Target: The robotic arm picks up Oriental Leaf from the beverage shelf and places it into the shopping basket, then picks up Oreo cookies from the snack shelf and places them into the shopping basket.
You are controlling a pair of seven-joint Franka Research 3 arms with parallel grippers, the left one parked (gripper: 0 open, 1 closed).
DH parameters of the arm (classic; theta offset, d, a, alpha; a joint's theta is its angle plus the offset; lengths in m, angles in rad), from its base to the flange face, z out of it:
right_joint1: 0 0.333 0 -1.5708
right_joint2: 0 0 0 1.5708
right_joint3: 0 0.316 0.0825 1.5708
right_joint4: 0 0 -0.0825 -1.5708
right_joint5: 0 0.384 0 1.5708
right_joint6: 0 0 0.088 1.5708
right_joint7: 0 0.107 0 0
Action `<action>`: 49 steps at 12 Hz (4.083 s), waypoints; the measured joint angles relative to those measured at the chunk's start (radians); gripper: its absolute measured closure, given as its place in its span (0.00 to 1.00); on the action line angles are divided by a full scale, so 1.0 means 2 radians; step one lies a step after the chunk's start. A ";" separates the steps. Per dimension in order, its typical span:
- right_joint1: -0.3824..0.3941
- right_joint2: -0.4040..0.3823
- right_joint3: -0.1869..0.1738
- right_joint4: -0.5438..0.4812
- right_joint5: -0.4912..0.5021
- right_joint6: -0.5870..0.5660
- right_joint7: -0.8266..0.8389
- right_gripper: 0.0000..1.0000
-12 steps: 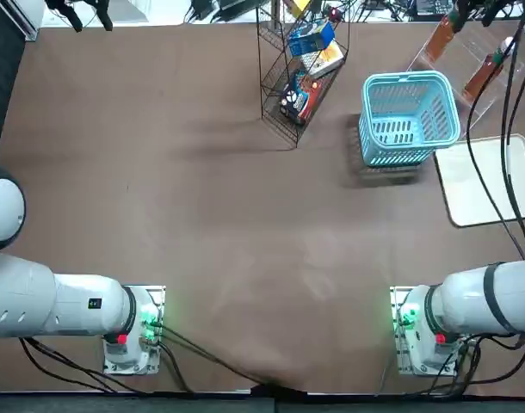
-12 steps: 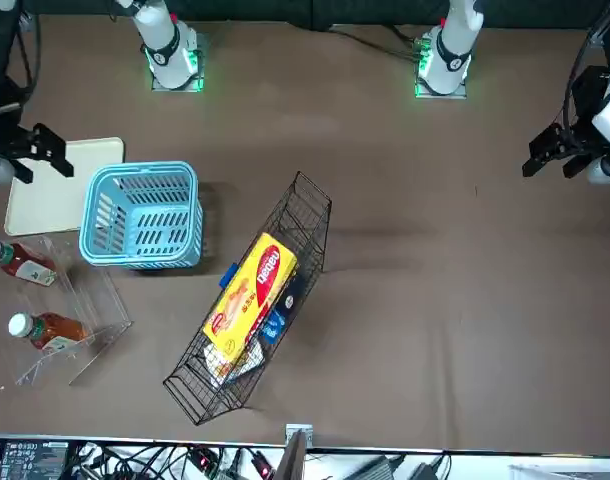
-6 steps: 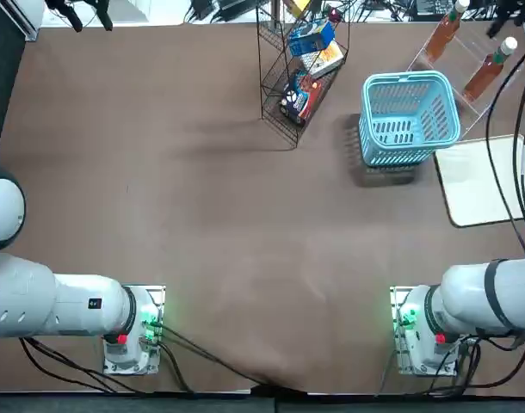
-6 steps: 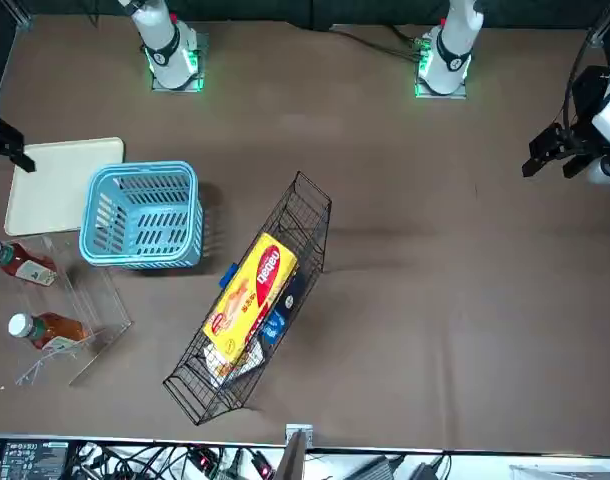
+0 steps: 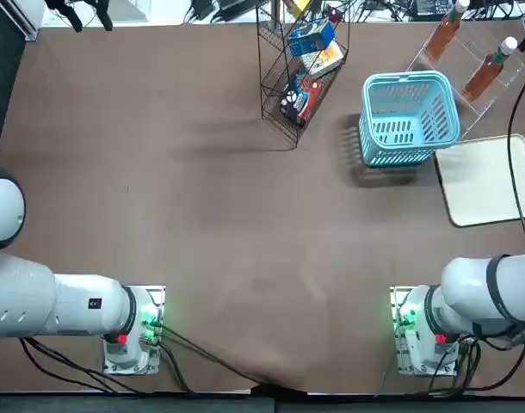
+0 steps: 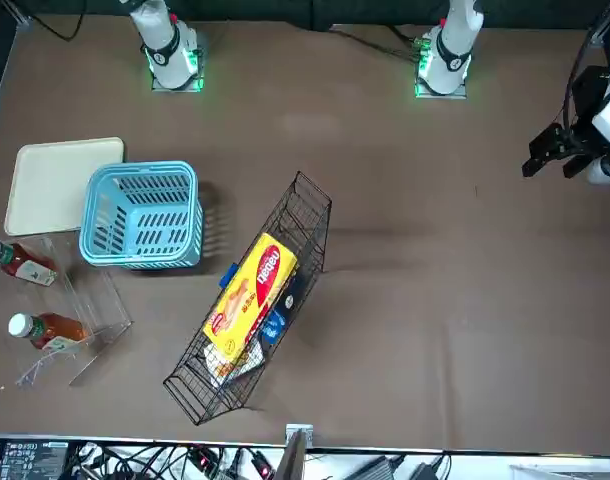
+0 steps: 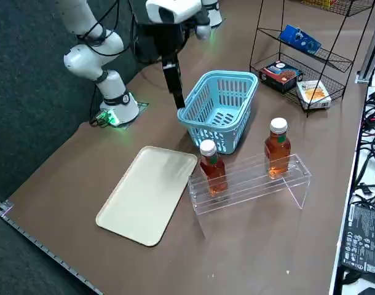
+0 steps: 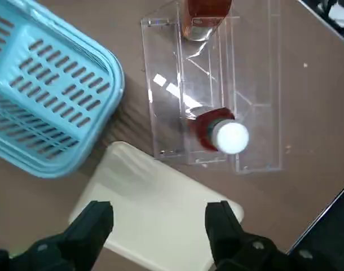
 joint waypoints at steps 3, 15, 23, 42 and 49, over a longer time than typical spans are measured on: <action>-0.004 0.028 0.000 0.017 0.000 0.031 -0.063 0.00; -0.006 0.143 0.004 0.103 0.019 0.049 -0.079 0.00; -0.021 0.160 0.003 0.104 0.019 0.050 -0.081 0.00; -0.020 0.193 0.005 0.078 0.024 0.101 -0.082 0.08; -0.020 0.188 0.005 0.079 0.025 0.098 -0.082 0.43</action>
